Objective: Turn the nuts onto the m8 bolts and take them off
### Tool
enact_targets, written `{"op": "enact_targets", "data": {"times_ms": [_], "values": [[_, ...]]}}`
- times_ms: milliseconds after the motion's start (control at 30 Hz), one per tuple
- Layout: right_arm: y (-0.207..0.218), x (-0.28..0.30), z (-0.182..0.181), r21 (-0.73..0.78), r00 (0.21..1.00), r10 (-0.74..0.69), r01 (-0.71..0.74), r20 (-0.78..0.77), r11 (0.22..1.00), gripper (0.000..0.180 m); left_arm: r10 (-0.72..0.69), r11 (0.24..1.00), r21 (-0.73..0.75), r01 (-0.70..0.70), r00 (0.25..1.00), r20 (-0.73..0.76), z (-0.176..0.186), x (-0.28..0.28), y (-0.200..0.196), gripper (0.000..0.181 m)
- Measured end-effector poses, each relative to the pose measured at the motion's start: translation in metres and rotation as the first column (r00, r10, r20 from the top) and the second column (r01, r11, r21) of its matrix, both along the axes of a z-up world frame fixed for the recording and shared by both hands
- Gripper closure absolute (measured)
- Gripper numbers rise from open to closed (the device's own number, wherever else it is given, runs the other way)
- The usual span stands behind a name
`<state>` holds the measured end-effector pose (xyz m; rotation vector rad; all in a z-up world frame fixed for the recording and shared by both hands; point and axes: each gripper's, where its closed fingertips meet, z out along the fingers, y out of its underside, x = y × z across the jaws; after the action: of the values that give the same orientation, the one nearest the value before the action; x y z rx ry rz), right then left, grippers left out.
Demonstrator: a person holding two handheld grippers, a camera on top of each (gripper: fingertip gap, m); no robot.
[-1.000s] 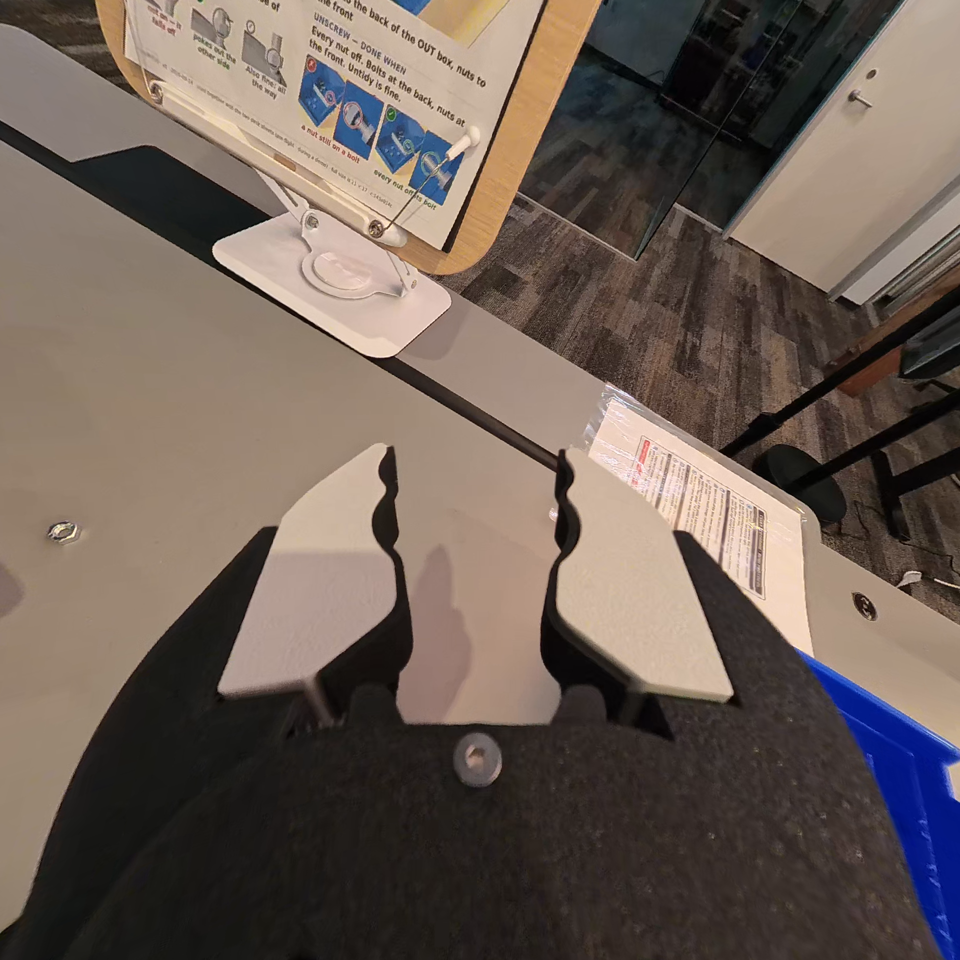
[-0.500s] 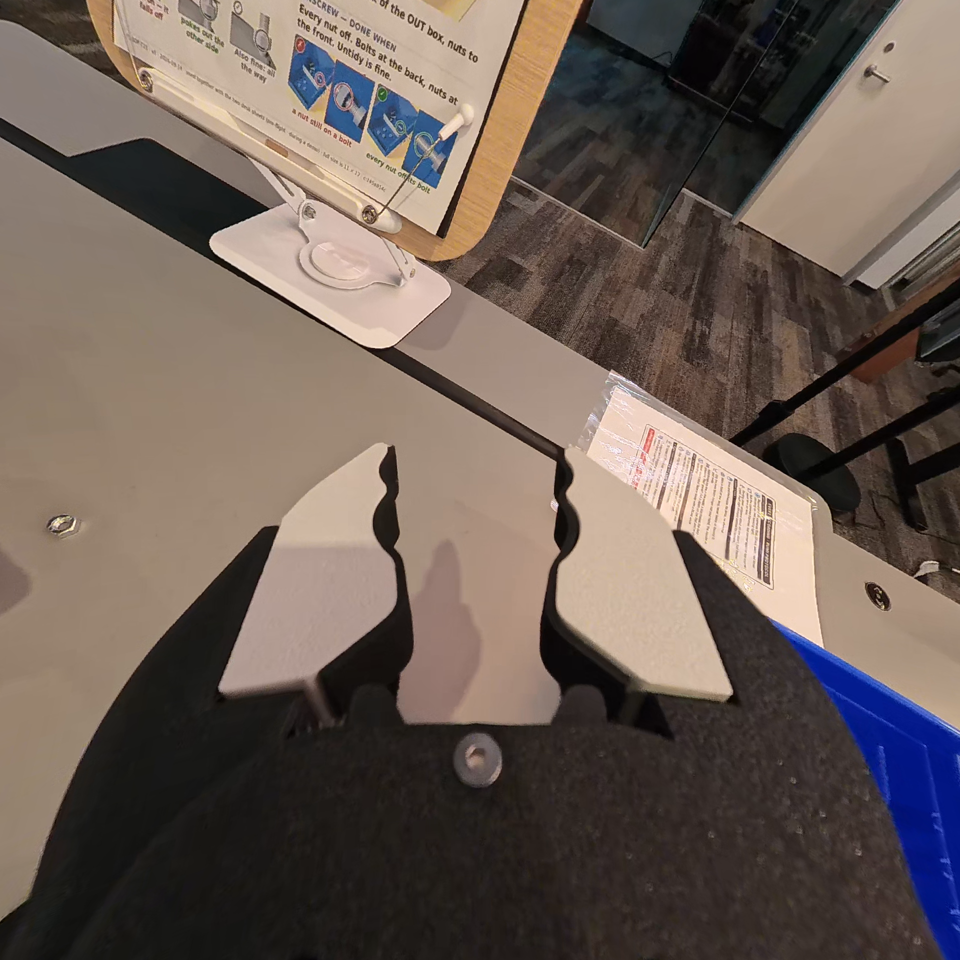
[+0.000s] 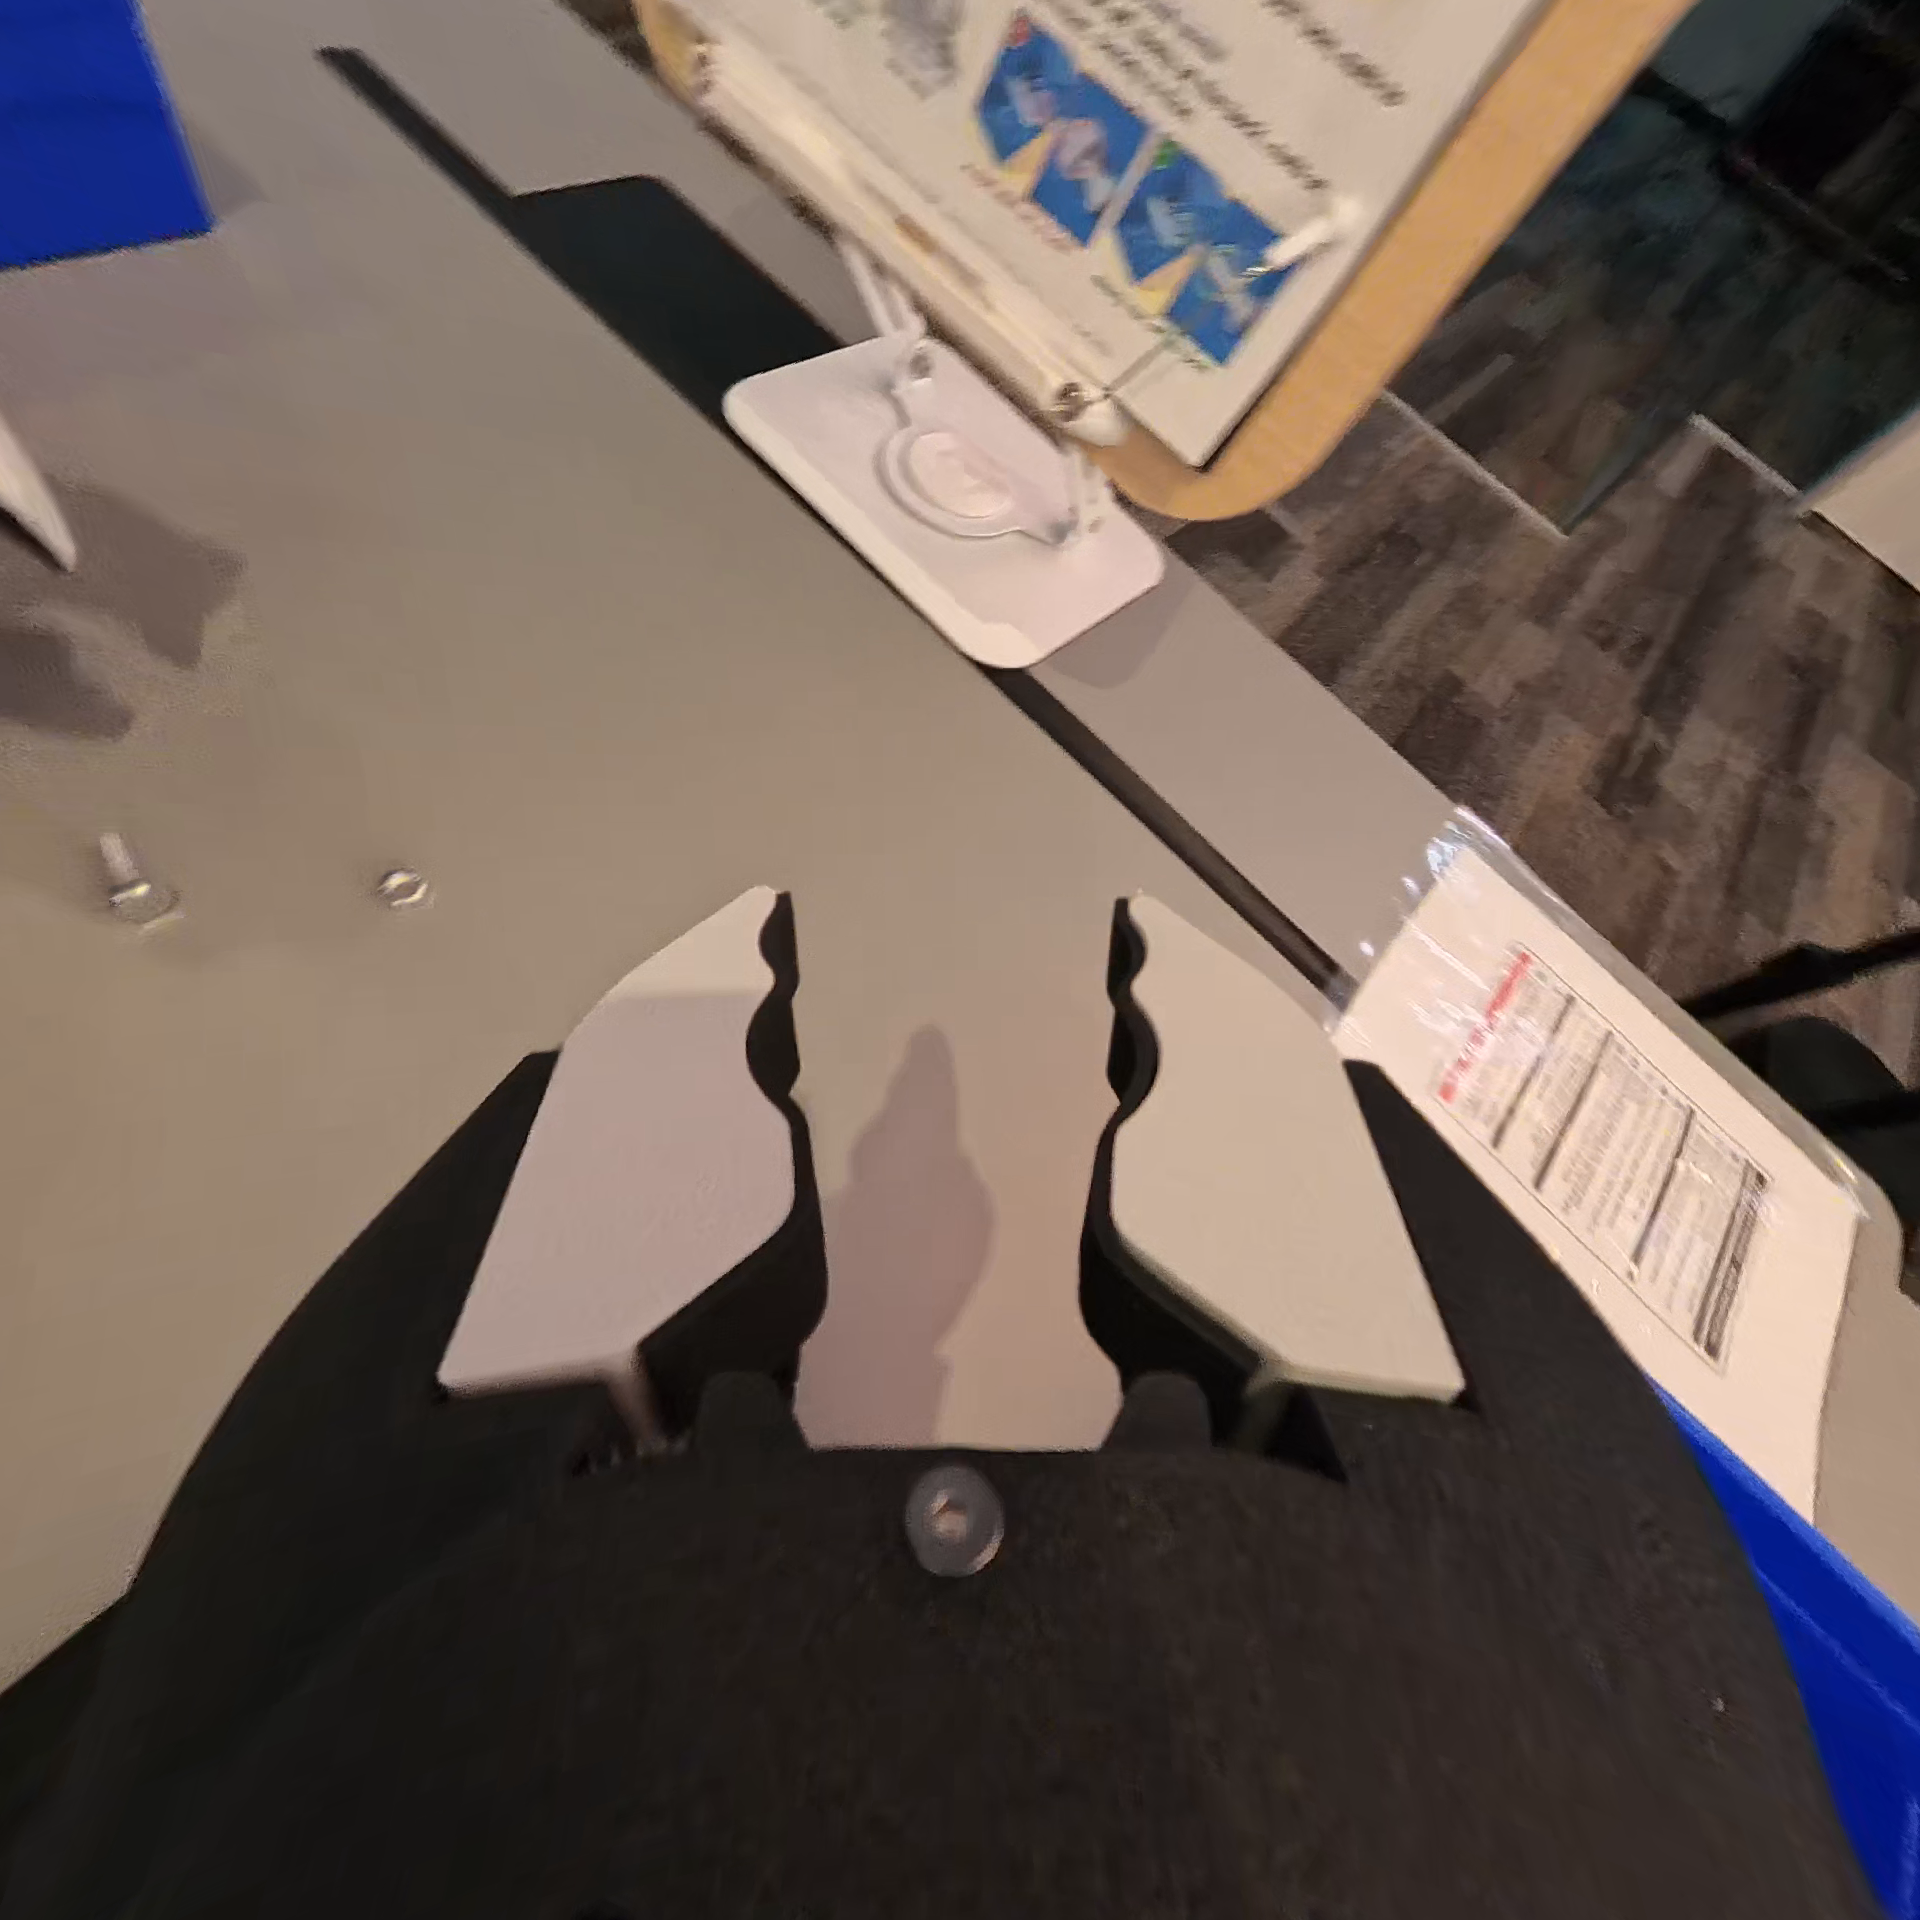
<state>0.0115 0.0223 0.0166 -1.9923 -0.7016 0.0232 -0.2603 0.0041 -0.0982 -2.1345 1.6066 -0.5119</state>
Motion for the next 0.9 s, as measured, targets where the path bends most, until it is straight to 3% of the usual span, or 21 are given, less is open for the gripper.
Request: {"op": "enact_targets", "data": {"times_ms": [100,167,233,533,733,900], "values": [[0.005,-0.023,-0.005,-0.013,0.996,0.048,-0.048,0.069,0.999,0.122,0.282,0.945,-0.23,-0.23,0.933,0.224,0.021,-0.01,-0.005,0.158],[0.011,-0.035,-0.005,-0.004,0.995,0.064,-0.064,0.08,0.998,0.123,0.353,0.895,-0.394,-0.212,0.875,0.332,0.032,-0.007,-0.024,0.166],[0.013,-0.047,-0.004,-0.004,0.995,0.084,-0.084,0.06,0.996,0.124,0.393,0.862,-0.463,-0.207,0.85,0.351,0.032,-0.004,-0.037,0.169],[-0.013,-0.148,-0.024,-0.148,0.919,0.394,-0.386,0.027,0.911,0.131,0.4,0.902,-0.284,-0.324,0.875,0.272,0.012,-0.024,-0.038,0.163],[-0.032,-0.217,-0.094,-0.389,0.805,0.591,-0.529,0.051,0.754,0.152,0.437,0.899,-0.164,-0.406,0.856,0.276,0.021,-0.052,-0.023,0.163],[-0.042,-0.235,-0.14,-0.562,0.753,0.65,-0.495,0.103,0.663,0.16,0.45,0.893,-0.164,-0.419,0.846,0.286,0.027,-0.066,-0.022,0.163]]}}
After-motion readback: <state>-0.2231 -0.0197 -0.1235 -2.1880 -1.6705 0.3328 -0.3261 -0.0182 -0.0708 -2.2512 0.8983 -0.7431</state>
